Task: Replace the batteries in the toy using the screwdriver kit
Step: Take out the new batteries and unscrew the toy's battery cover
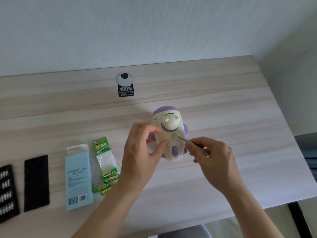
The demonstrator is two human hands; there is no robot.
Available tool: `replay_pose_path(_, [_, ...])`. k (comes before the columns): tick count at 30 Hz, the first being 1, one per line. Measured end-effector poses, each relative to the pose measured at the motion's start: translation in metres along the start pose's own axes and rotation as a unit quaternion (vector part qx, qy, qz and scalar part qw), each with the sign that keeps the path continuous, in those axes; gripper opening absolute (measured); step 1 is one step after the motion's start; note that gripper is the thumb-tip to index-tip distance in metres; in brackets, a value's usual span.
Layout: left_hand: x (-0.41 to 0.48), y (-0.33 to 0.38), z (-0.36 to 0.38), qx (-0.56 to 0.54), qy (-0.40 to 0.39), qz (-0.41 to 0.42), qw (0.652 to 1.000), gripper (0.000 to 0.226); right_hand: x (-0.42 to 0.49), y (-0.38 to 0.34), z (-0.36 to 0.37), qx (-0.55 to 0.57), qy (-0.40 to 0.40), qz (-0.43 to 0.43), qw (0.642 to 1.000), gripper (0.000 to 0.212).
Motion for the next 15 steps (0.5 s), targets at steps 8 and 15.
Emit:
replay_pose_path(8, [-0.003, 0.015, 0.004, 0.045, -0.015, -0.003, 0.999, 0.017, 0.009, 0.020, -0.003, 0.170, -0.044, 0.052, 0.983, 0.019])
replay_pose_path(15, [0.000, 0.027, 0.017, 0.066, 0.023, -0.017, 0.997, 0.012, 0.031, 0.027, -0.003, 0.204, -0.071, 0.061, 0.975, 0.014])
Point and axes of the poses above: each hand's wrist, its own x-axis towards the middle knuckle, its own z-axis out of the palm, y = z × x, the point moved 1 cm from there along x, towards the middle knuckle, and after that the axes turned 5 degrees about -x, right-handed, at the moved point
